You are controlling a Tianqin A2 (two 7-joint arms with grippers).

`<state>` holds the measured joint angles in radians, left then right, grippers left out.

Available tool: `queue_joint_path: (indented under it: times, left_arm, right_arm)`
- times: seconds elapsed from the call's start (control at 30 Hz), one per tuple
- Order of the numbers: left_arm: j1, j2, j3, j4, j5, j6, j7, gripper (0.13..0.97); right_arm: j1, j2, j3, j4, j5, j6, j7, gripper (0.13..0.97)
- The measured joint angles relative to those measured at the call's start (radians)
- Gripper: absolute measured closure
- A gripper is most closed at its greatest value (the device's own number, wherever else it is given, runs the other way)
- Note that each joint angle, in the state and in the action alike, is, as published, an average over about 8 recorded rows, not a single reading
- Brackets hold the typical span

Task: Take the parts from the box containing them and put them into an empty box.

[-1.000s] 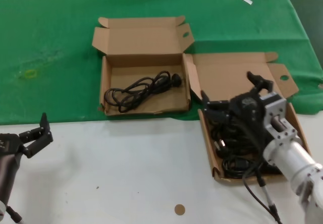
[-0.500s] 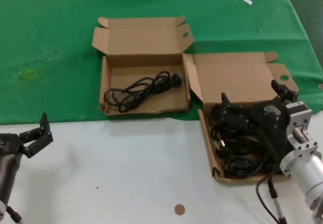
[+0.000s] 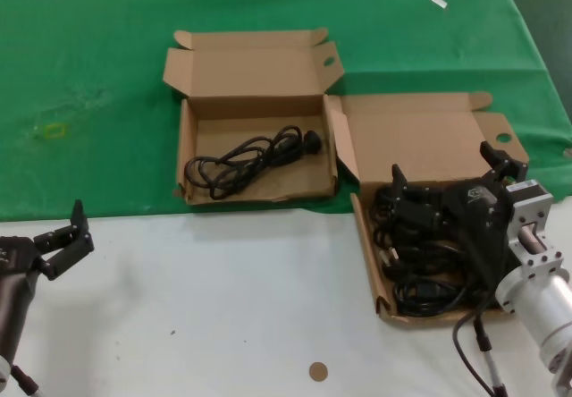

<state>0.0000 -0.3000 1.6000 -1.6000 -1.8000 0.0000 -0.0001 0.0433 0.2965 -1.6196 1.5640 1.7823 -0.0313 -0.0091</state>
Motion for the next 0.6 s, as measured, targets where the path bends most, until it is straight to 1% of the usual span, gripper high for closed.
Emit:
queue_joint_path:
  times: [0.6]
  left_arm:
    - [0.000, 0.000, 0.000, 0.000, 0.000, 0.000, 0.000, 0.132]
  right_arm:
    - [0.000, 0.000, 0.000, 0.000, 0.000, 0.000, 0.000, 0.129]
